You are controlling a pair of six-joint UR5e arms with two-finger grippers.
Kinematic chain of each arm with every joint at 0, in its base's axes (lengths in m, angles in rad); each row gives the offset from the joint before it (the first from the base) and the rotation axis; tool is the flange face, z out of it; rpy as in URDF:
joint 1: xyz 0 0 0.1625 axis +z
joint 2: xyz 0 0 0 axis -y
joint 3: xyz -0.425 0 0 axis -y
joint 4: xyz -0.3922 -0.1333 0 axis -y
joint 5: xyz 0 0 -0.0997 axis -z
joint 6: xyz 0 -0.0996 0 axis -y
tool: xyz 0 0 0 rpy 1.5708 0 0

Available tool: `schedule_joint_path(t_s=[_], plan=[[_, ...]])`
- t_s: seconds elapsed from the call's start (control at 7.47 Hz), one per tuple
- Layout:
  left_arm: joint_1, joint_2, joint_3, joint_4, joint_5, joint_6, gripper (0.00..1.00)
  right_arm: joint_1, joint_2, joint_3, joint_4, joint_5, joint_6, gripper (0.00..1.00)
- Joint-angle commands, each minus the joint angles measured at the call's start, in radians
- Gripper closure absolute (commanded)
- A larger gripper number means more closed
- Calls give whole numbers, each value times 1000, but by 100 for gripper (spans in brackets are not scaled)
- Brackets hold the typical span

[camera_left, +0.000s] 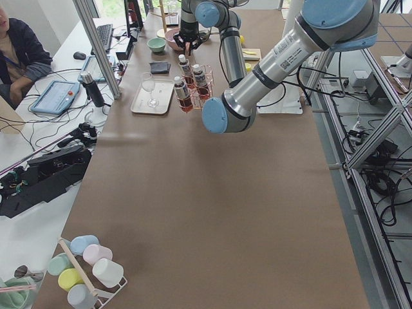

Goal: Take tea from basket to plate

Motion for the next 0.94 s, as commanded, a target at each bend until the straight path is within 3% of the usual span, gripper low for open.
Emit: schedule_joint_path(t_s=[0.0, 0.27, 0.4, 0.8], plan=[[159, -103, 10, 64, 84, -106, 100, -196, 30, -8, 79, -298, 11, 1], [243, -116, 38, 62, 167, -165, 100, -343, 33, -27, 141, -522, -5, 1], [250, -114, 38, 64, 172, -173, 100, -374, 43, -18, 142, -567, -18, 1], [250, -106, 42, 67, 174, -219, 100, -389, 56, -4, 148, -575, 17, 1]])
